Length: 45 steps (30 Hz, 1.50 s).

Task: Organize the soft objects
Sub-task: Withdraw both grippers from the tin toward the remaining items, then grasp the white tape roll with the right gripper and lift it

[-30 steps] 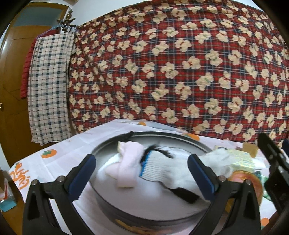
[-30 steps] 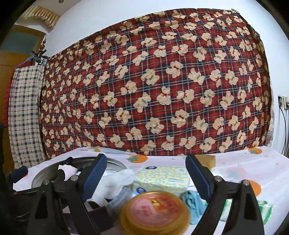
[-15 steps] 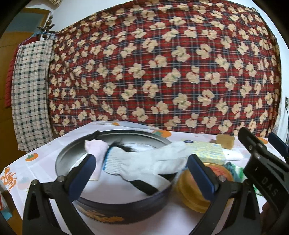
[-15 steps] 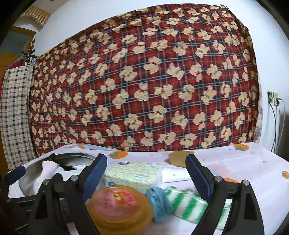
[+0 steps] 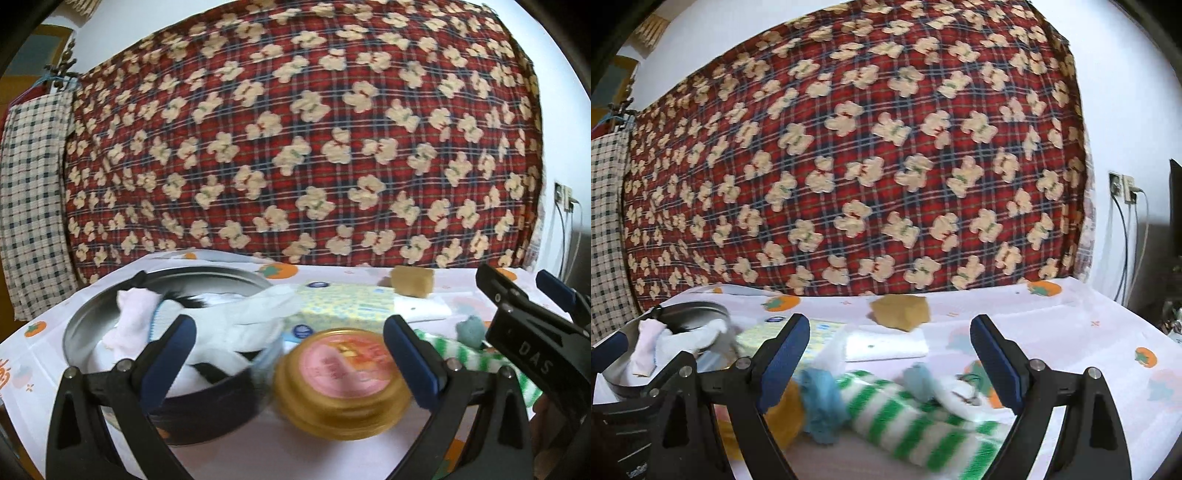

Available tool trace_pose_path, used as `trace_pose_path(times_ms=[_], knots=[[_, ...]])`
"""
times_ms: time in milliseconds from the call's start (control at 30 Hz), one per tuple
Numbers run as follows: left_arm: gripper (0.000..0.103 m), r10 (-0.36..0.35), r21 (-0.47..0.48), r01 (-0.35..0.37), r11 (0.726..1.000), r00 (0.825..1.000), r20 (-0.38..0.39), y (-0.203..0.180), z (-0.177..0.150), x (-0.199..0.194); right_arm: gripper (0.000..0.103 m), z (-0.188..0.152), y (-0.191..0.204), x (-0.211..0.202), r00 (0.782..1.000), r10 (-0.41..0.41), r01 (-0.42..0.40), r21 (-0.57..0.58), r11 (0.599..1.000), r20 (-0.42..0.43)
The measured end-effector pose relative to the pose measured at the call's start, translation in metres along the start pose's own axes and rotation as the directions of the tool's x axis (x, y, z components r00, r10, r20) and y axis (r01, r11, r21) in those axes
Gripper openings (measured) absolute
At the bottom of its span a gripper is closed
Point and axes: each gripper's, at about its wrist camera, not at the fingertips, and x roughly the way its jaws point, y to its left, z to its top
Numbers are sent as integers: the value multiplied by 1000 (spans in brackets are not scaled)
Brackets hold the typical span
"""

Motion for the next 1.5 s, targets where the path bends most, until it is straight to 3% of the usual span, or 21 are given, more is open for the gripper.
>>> trace_pose_path(times_ms=[500,600,700,867,1000,1167,1233,1267,1500], knots=[[103,-97,79,98,992,995,-28,-46,1,-1,90,3,-98,15,990,-110,118,88,989,-85],[103,-129,102,132,986,991,-39,-55,0,-1,90,3,-106,17,993,-55,64,85,994,-103],[103,-158,146,161,976,987,-37,-66,-1,-4,90,2,-99,22,988,46,-41,40,998,-148],[103,-183,164,189,968,982,-51,-70,-1,-4,87,-3,-90,35,968,73,-85,-41,996,-240],[103,-176,152,188,970,980,-88,-70,-1,4,83,-11,-91,57,917,130,-155,-36,987,-376],[103,-173,149,186,971,980,-98,-71,-1,6,51,-25,-91,84,831,207,-232,17,972,-517],[103,-171,150,186,971,980,-105,-71,-2,7,50,-30,-89,90,799,236,-262,33,965,-553],[103,-171,150,186,971,979,-108,-72,-2,8,50,-32,-88,91,791,244,-271,36,962,-561],[103,-166,174,188,967,977,-131,-78,-4,11,50,-33,-89,93,789,251,-271,48,961,-561]])
